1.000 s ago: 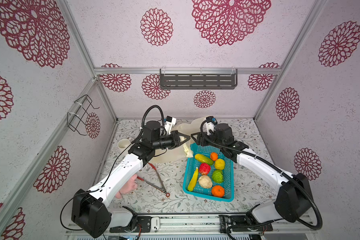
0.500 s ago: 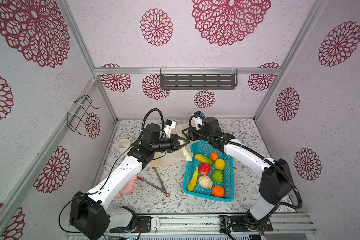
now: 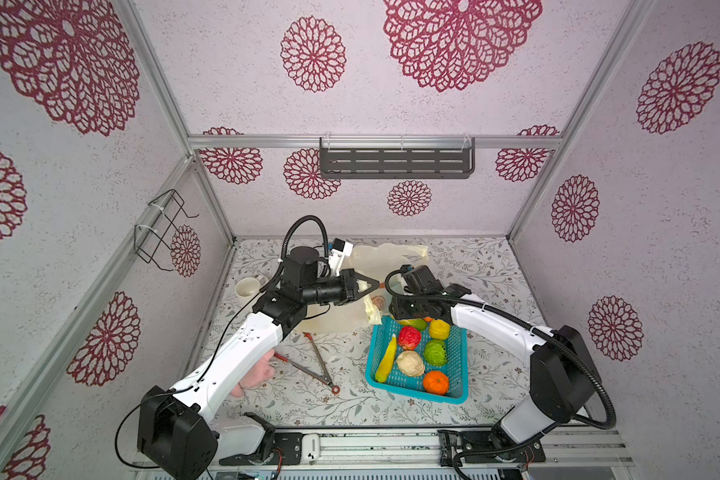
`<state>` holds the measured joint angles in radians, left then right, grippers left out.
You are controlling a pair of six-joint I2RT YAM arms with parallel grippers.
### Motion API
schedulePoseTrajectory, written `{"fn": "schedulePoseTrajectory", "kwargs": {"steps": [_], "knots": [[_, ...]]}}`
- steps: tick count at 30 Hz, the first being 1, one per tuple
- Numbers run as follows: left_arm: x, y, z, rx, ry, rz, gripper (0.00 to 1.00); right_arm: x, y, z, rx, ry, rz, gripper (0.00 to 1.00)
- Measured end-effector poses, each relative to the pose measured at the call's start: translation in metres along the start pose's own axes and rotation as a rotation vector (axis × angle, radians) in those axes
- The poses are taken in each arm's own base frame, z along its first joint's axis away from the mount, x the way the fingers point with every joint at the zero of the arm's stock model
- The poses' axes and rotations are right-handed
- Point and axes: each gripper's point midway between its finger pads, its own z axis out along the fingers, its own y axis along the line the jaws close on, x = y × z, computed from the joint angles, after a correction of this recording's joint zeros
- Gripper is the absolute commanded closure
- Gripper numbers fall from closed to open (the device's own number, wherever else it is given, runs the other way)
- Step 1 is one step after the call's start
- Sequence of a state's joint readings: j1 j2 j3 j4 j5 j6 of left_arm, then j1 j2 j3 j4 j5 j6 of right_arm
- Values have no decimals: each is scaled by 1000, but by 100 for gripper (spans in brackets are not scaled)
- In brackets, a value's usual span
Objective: Place the fruits into the plastic bag
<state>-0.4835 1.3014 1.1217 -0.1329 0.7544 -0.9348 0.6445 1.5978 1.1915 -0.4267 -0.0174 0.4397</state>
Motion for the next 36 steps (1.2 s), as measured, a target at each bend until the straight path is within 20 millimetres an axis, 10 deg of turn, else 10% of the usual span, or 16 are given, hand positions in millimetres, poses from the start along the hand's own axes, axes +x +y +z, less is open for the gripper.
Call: {"fn": "schedulePoseTrajectory", "kwargs": {"steps": [5, 15, 25, 36], "knots": [[-1, -3, 2, 18, 19, 9, 100, -14, -11, -15, 9, -49, 13, 38], [0, 2, 8, 20, 38, 3, 100, -55, -74, -121, 79, -358, 138, 32], [-2, 6, 7, -7, 16, 55, 100, 27, -74, -24, 11, -36, 158, 32], [-3, 17, 8, -83, -15, 97, 100, 22, -53, 24, -17, 40, 87, 20]]}}
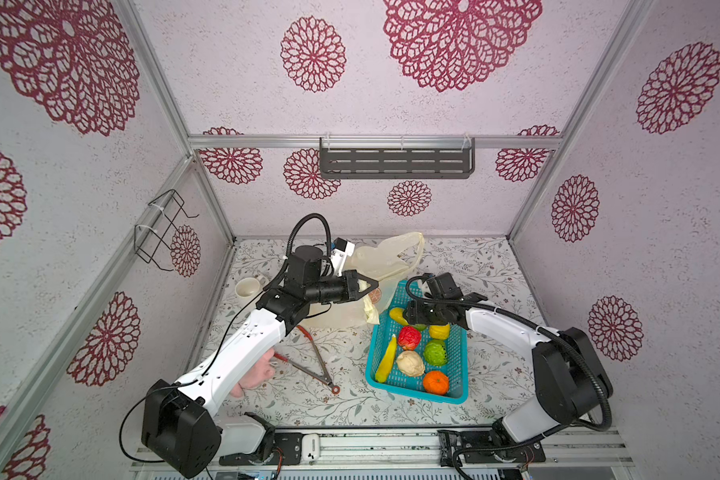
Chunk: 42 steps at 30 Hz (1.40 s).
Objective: Place the fruits into the plastic bag
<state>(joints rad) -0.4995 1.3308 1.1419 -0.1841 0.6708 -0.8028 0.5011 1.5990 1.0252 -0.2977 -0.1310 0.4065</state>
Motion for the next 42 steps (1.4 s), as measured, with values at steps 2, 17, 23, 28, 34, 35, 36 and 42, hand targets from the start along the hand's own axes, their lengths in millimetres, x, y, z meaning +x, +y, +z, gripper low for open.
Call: {"fn": "schedulePoseTrajectory", "kwargs": {"steps": [2, 17, 23, 28, 34, 35, 36, 42], "knots": [[0, -2, -1, -2, -5, 14, 100, -1, 3, 7, 6, 13, -29, 18], [0, -4, -3, -15, -18, 52, 100, 3, -5, 50, 132, 141, -196, 17], [1, -3, -3, -16, -14, 54, 100, -3, 1, 56, 124, 125, -216, 35], [1, -2, -2, -18, -11, 53, 100, -5, 1, 57, 126, 112, -205, 63], [3, 1, 1, -21, -2, 47, 100, 3, -9, 40, 121, 87, -158, 70], [3, 2, 1, -22, -1, 46, 100, 2, -9, 35, 116, 76, -151, 71], [3, 2, 1, -22, 0, 45, 100, 0, -9, 29, 112, 61, -142, 71], [3, 2, 1, -23, 1, 44, 100, -38, 4, -31, 33, -116, -100, 75]]}}
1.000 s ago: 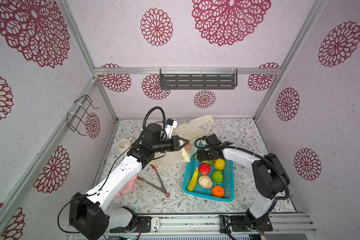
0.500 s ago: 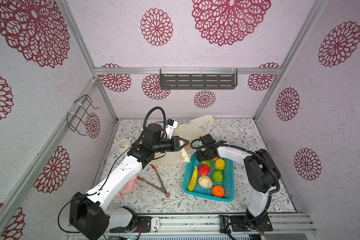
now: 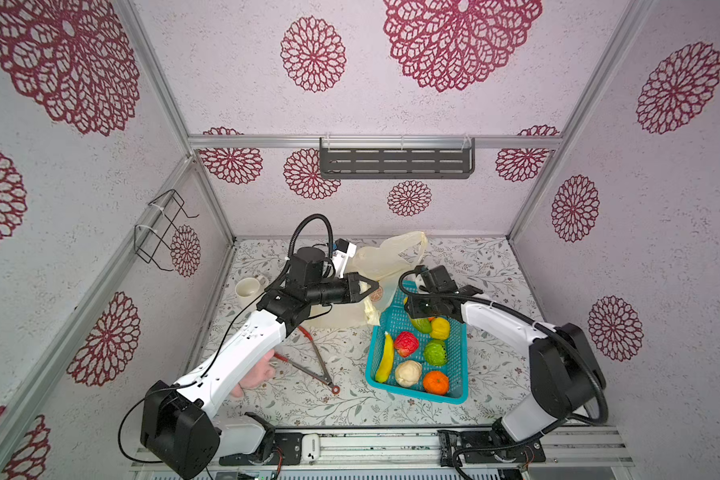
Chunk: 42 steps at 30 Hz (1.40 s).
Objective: Place the fruits into the plastic bag
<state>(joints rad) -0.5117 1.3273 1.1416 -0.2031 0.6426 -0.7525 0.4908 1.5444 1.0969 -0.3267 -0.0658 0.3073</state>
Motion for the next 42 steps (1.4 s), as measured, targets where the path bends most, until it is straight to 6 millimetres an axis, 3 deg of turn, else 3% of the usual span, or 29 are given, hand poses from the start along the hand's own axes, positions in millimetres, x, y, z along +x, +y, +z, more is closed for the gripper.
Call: {"fn": "schedulePoseTrajectory", "kwargs": {"steps": [4, 7, 11, 14, 19, 24, 28, 29, 31, 33, 38, 42], "knots": [[0, 0, 0, -1, -1, 0, 100, -38, 4, -37, -67, -139, 47, 74], [-1, 1, 0, -3, -4, 1, 100, -68, 18, -50, -143, -220, 63, 73], [-1, 0, 0, -3, -7, 2, 100, -99, 51, -51, -271, -283, 71, 73], [-2, -1, 1, -1, -10, 3, 100, -115, 82, -35, -360, -288, 71, 73], [-1, -4, 2, 8, -11, 8, 100, -111, 138, 9, -496, -225, 87, 72], [1, -6, 4, 21, -11, 8, 100, -98, 172, 45, -578, -154, 119, 71], [0, -9, 5, 41, -14, -2, 100, -89, 173, 67, -577, -122, 158, 66], [0, -10, 5, 47, -15, -2, 100, -88, 172, 70, -571, -118, 162, 60], [-1, -14, 5, 63, -17, -2, 100, -86, 170, 75, -555, -112, 167, 39], [-2, -18, 5, 82, -18, -1, 100, -85, 166, 77, -535, -107, 168, 32], [-1, -22, 6, 118, -18, -1, 100, -87, 160, 75, -488, -122, 137, 27], [5, -13, 8, 109, -11, -13, 100, -93, 156, 58, -453, -151, 89, 26]]}}
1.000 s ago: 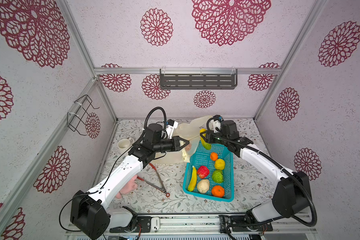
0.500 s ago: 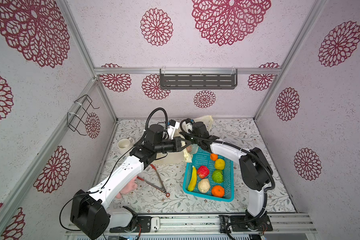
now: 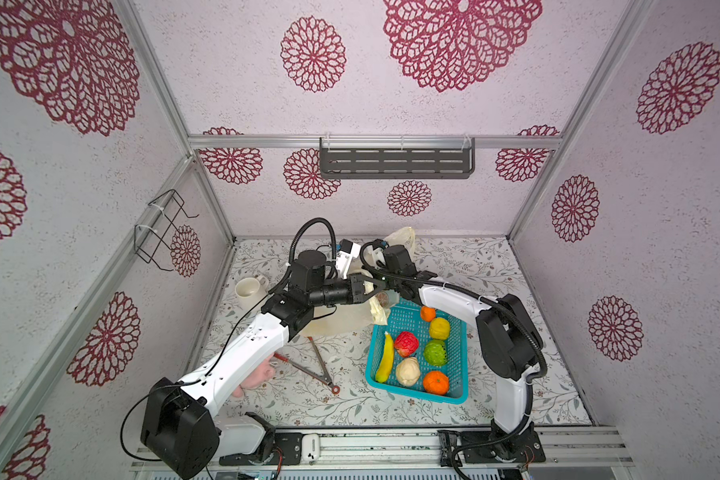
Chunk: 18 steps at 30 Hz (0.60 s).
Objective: Place the fruits into the plastic bag
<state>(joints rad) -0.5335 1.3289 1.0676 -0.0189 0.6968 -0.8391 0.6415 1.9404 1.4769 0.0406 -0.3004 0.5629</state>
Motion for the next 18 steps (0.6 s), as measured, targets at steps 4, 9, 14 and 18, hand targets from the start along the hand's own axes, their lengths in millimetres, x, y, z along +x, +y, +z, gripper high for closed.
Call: {"fn": "schedulePoseTrajectory", "kwargs": {"steps": [4, 9, 14, 18], "knots": [[7, 11, 1, -14, 8, -18, 100, -19, 14, -30, 23, -52, -78, 26], [7, 13, 1, -13, -3, -12, 100, -42, 28, -87, 68, -159, -148, 25], [3, 9, -1, -3, -22, 5, 100, -39, 3, -138, 196, -227, -124, 25], [2, 8, -1, 0, -27, 11, 100, -16, -49, -167, 369, -224, -51, 25]]}}
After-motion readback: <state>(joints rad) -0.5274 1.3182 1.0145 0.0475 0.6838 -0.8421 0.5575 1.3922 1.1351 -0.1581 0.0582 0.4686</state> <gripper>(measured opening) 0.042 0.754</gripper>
